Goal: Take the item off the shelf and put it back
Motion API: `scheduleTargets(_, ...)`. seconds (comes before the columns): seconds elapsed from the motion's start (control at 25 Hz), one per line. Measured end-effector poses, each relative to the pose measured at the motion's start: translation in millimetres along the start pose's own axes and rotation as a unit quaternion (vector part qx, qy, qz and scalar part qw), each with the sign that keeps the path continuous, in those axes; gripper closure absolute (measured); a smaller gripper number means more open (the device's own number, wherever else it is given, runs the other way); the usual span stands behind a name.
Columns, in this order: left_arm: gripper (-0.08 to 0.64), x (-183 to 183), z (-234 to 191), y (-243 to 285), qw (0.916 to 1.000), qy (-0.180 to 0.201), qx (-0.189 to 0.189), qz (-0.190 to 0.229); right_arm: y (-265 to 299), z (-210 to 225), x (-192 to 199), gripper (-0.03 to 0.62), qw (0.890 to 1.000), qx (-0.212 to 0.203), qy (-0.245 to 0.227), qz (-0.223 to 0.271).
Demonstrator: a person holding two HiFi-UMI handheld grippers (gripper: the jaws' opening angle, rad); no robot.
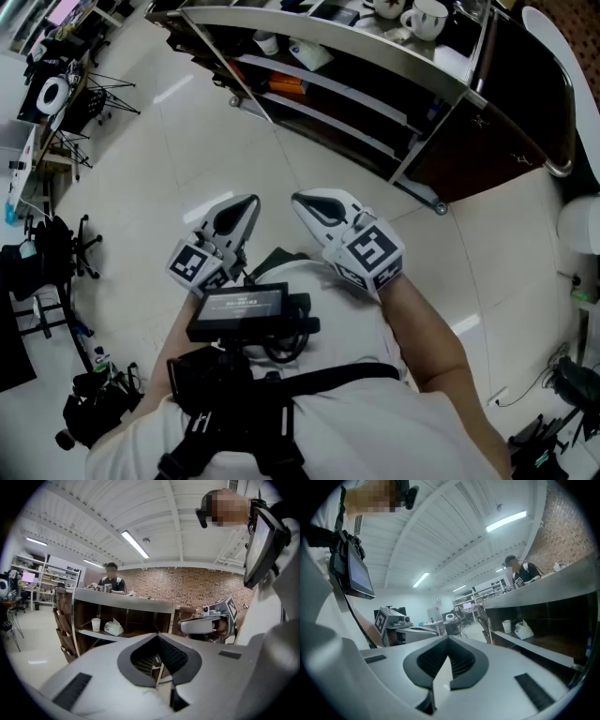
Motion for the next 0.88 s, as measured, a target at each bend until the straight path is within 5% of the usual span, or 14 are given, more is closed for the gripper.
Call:
scheduleTargets(0.36,0.558,6.6,8.9,-0.4,0.9994,-0.014,-0.028,-0.017,-22.1,7.2,16.0,0.584,0.999,0.003,0.027,-0.031)
scheduleTargets(0.6,0.558,18.2,-33.1,3.7,0.999,-0.022,-0.036,-0.016,1.4,22.5,32.6,0.584,0.998,0.011,0.03,-0.05)
scheduleTargets(0.88,0.558,11.0,-96.3,39.1,0.9997,-0.018,0.009,-0.011,52.2,66.1,37.6,0.584,0.996,0.054,0.014,-0.071)
Point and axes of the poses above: the fingertips, and each gripper's own axes: y forward along the fingers, z to its right, x out of its underside, the point moved 1 cm from there along -y, backward along the fingers, and after that the axes turned 13 degrees about z, right-handed, at the moved point
